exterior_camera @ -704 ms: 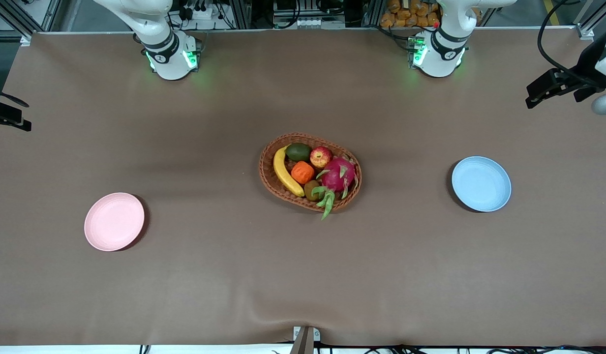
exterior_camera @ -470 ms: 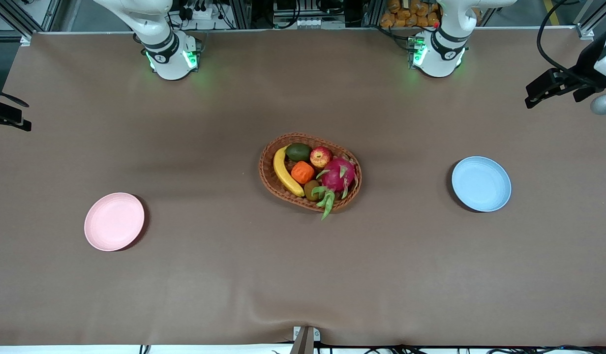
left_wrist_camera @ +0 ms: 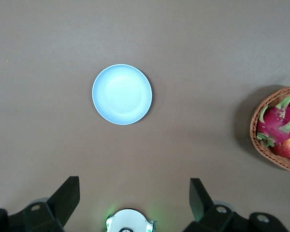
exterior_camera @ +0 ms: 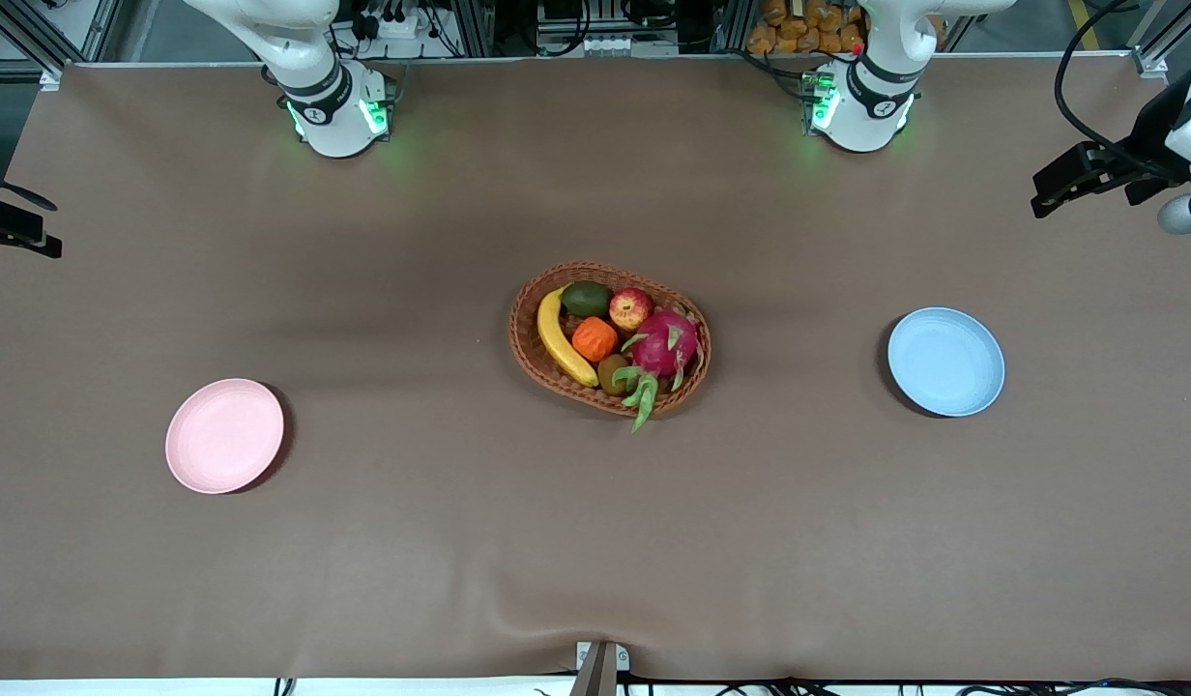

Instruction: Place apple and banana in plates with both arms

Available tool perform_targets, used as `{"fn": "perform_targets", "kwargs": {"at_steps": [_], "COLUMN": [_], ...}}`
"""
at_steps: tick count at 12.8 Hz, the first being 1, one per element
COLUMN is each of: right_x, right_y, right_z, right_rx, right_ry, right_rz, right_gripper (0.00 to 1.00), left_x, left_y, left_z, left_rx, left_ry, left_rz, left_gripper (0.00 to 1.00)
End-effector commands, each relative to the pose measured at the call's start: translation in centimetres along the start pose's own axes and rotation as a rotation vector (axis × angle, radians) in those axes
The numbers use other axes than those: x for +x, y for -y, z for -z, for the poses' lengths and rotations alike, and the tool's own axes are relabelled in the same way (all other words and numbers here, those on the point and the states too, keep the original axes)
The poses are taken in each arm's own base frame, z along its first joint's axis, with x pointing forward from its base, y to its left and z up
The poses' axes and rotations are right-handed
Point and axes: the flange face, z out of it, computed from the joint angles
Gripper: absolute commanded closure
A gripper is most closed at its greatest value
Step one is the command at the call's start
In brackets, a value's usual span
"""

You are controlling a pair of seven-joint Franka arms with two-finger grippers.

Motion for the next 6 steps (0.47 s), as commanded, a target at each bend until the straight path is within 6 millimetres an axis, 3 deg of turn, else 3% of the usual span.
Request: {"fn": "perform_targets", "kwargs": {"at_steps": [1,6], "right_x": [-0.1,1.0], "right_y": [0.1,0.3], "right_z": [0.2,-1.7], "right_rx": [0.015,0.025], "right_ry": [-0.003,0.034], "right_rz": [-0.002,0.009], "right_gripper": [0.00,0.00], "left_x": [-0.3,0.3], "left_y": [-1.0,-4.0], "left_z": [0.1,-1.5], "left_rx": [0.013,0.014], "left_ry": [0.012,0.041], "left_rz": [-0.013,0.001], "left_gripper": [0.00,0.00]}}
